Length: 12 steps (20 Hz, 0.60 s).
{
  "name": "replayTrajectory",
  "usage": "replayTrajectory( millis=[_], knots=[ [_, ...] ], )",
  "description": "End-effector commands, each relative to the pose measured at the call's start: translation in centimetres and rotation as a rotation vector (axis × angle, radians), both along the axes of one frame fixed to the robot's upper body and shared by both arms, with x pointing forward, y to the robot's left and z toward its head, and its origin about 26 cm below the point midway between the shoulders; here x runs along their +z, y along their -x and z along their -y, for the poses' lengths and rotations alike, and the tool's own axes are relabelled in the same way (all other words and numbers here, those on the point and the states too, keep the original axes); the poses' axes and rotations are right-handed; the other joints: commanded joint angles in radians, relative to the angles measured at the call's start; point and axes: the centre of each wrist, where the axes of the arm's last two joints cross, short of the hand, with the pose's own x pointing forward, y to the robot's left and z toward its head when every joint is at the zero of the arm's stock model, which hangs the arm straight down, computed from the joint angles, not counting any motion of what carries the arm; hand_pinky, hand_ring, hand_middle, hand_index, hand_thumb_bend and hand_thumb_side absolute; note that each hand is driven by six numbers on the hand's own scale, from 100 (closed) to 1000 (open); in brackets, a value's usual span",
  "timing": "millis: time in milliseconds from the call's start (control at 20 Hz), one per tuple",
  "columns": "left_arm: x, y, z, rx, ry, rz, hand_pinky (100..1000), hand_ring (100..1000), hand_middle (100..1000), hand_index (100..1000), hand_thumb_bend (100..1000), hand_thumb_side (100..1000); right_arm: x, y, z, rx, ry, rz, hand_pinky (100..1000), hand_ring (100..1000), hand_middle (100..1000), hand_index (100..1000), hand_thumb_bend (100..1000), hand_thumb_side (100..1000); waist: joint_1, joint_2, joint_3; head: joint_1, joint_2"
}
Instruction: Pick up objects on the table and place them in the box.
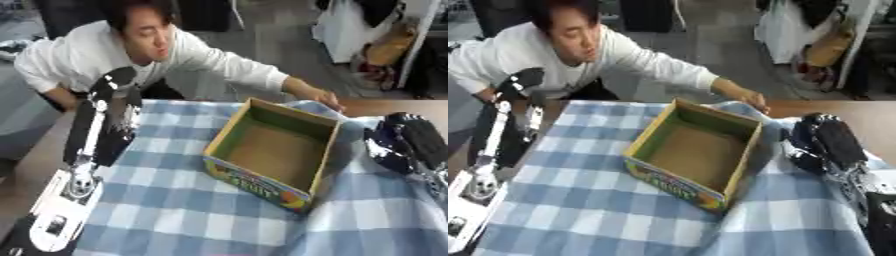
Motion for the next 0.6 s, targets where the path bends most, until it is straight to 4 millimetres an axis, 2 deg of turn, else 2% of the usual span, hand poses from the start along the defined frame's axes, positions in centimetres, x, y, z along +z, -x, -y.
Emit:
replayTrajectory(
  millis=[50, 600],
  knots=[
    [1.2, 0.05, -0.55, 0.004, -0.02, 0.034, 931, 800, 865, 894, 107, 969, 2.56, -0.44, 0.74, -0.005, 0.02, 0.055, 100, 100, 100, 121, 100, 906, -0.001, -0.018, 0.0, 0.009, 0.003],
    [1.17, 0.07, -0.59, 0.006, -0.019, 0.032, 931, 800, 865, 894, 107, 968, 2.44, -0.45, 0.64, -0.01, 0.029, 0.053, 100, 100, 100, 122, 100, 909, -0.001, -0.019, -0.001, 0.009, 0.003]
  ],
)
